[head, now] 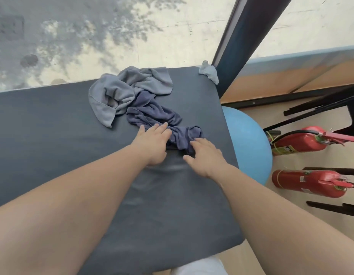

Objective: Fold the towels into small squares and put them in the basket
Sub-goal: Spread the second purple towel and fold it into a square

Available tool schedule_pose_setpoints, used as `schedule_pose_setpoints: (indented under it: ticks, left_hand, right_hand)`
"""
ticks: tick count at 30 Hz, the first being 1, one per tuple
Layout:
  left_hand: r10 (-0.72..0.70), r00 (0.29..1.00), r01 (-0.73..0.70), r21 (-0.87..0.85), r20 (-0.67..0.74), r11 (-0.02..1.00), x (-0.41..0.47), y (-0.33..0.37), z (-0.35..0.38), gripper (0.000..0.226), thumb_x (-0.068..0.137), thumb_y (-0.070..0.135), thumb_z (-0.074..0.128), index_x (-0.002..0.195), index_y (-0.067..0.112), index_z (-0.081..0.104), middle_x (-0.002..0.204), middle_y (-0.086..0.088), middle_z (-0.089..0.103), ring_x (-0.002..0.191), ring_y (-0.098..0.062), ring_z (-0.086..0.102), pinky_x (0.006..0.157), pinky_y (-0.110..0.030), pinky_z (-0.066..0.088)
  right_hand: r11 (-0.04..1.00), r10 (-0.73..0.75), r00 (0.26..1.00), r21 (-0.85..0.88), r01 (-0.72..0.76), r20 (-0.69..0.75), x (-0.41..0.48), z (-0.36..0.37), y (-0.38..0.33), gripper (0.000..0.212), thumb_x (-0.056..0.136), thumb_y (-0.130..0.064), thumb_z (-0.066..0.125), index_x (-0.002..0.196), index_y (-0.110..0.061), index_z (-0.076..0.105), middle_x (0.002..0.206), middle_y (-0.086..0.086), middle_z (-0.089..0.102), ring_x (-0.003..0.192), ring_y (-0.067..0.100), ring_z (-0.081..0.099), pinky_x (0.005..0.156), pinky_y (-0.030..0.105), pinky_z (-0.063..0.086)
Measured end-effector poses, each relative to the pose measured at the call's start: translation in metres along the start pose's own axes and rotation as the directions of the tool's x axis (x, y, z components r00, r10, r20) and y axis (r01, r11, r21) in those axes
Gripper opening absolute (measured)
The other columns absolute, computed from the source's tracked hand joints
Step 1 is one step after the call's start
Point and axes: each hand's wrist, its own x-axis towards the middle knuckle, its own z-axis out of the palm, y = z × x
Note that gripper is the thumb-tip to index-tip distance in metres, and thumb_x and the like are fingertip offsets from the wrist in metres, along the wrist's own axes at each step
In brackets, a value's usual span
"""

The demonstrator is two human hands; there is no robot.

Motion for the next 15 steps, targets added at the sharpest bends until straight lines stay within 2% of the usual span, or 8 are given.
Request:
schedule_pose_setpoints:
  ticks: [2, 4, 7, 9, 12, 15]
  left_hand:
    - [-0.011, 0.998, 0.01, 0.008, 0.059, 1.0, 0.013, -0.002, 0.006, 0.067, 0.094, 0.026, 0.052, 0.153, 0.019, 0.022, 0.165, 0.0, 0.016, 0.153, -0.025, 0.011, 0.119, -0.059, 0.011]
    - [-0.014, 0.997, 0.007, 0.101, 0.078, 0.995, 0.02, -0.004, 0.011, 0.061, 0.094, 0.023, 0.049, 0.151, 0.018, 0.028, 0.157, -0.003, 0.032, 0.149, -0.027, 0.02, 0.118, -0.058, 0.014]
    - [-0.004, 1.0, 0.004, 0.261, -0.001, 0.965, 0.022, -0.002, 0.014, 0.04, 0.097, 0.02, 0.042, 0.136, 0.019, 0.049, 0.136, -0.006, 0.049, 0.129, -0.029, 0.041, 0.111, -0.049, 0.03]
    - [0.008, 0.999, 0.004, 0.29, -0.038, 0.957, 0.019, 0.002, 0.013, 0.033, 0.098, 0.02, 0.041, 0.127, 0.021, 0.055, 0.128, -0.005, 0.054, 0.121, -0.028, 0.046, 0.101, -0.042, 0.037]
    - [0.015, 0.996, 0.002, 0.196, -0.084, 0.981, 0.004, 0.004, 0.017, 0.028, 0.096, 0.021, 0.045, 0.121, 0.021, 0.057, 0.122, -0.003, 0.054, 0.117, -0.027, 0.048, 0.094, -0.039, 0.039]
    - [0.003, 0.981, -0.015, -0.058, -0.195, 0.998, -0.033, 0.001, 0.02, 0.014, 0.095, 0.018, 0.047, 0.104, 0.016, 0.058, 0.109, -0.007, 0.061, 0.106, -0.033, 0.053, 0.086, -0.041, 0.042]
  right_hand:
    - [0.999, -0.026, 1.0, 0.041, 0.026, -0.005, 0.001, 0.004, 0.004, 0.046, 0.1, -0.04, 0.051, 0.136, -0.012, 0.052, 0.149, 0.004, 0.043, 0.14, 0.026, 0.035, 0.111, 0.042, 0.036]
    - [0.99, -0.04, 0.998, 0.131, 0.044, -0.039, -0.001, 0.008, 0.009, 0.039, 0.101, -0.031, 0.051, 0.132, -0.008, 0.056, 0.144, 0.004, 0.047, 0.133, 0.027, 0.045, 0.108, 0.04, 0.04]
    - [0.954, -0.021, 0.991, 0.295, 0.059, -0.13, -0.011, 0.006, 0.016, 0.034, 0.1, -0.022, 0.054, 0.132, -0.011, 0.061, 0.138, 0.001, 0.055, 0.125, 0.021, 0.054, 0.105, 0.03, 0.041]
    - [0.918, 0.018, 0.981, 0.392, 0.061, -0.194, -0.021, 0.004, 0.021, 0.028, 0.098, -0.018, 0.058, 0.125, -0.014, 0.068, 0.127, -0.001, 0.063, 0.111, 0.015, 0.059, 0.095, 0.021, 0.041]
    - [0.842, 0.115, 0.969, 0.539, 0.021, -0.217, -0.041, 0.001, 0.023, 0.02, 0.096, -0.014, 0.06, 0.108, -0.016, 0.076, 0.103, -0.003, 0.073, 0.091, 0.009, 0.062, 0.082, 0.019, 0.043]
    - [0.774, 0.187, 0.97, 0.632, -0.049, -0.154, -0.065, 0.002, 0.022, 0.018, 0.089, -0.016, 0.066, 0.103, -0.02, 0.076, 0.083, -0.006, 0.073, 0.077, 0.01, 0.066, 0.069, 0.014, 0.046]
